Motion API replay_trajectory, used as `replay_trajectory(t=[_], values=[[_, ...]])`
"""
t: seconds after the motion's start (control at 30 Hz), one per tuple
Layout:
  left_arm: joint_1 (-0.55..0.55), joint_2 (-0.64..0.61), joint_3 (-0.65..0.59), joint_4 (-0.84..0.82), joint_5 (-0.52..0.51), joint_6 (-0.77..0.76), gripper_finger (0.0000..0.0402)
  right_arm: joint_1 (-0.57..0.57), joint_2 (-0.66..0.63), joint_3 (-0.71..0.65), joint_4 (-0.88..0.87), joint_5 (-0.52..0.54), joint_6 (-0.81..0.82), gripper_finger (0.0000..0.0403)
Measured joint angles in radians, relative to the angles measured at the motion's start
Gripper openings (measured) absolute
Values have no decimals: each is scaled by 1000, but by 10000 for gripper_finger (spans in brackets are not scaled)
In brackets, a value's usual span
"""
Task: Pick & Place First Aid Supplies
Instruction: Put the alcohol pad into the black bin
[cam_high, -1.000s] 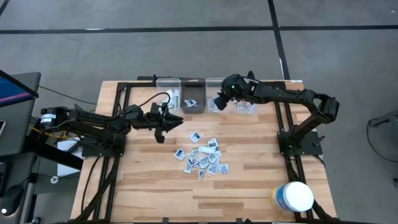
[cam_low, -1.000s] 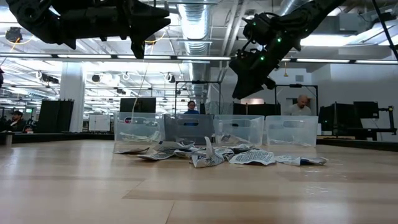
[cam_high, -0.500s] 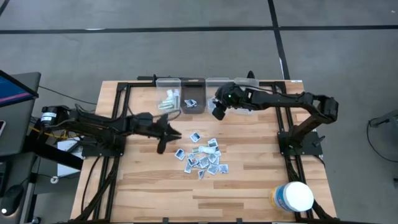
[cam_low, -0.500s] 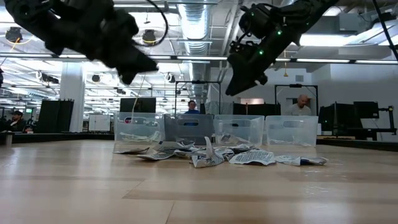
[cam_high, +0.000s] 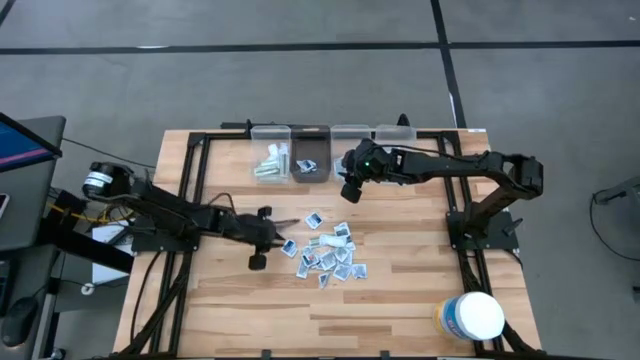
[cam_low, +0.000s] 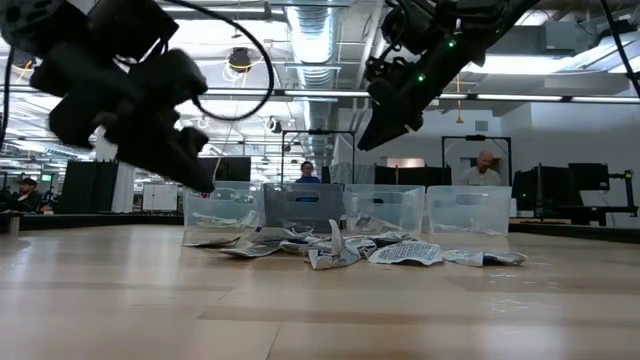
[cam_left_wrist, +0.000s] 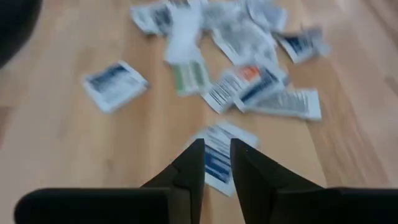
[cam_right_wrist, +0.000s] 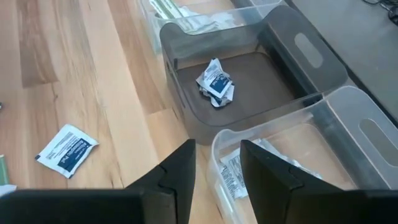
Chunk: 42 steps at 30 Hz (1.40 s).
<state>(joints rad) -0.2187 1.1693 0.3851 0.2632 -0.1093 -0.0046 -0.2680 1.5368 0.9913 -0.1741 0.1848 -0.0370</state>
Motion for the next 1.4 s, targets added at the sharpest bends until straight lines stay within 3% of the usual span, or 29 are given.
replay_trajectory(t=[0.2,0.43,0.63,0.8,1.17,1.4], values=[[-94,161,27,66,-56,-24,81,0,0,0,-16,0,-48,120],[-150,306,126,70,-181,26,125,5,0,0,-33,0,-81,120],[-150,362,145,85,-202,26,161,21,0,0,-36,0,-97,120],[-150,359,145,79,-203,25,168,36,0,0,-36,0,-104,120],[-148,359,145,71,-173,22,142,40,0,0,-36,0,-103,120],[-150,360,144,67,-138,-79,51,40,0,0,-35,-1,-81,120]])
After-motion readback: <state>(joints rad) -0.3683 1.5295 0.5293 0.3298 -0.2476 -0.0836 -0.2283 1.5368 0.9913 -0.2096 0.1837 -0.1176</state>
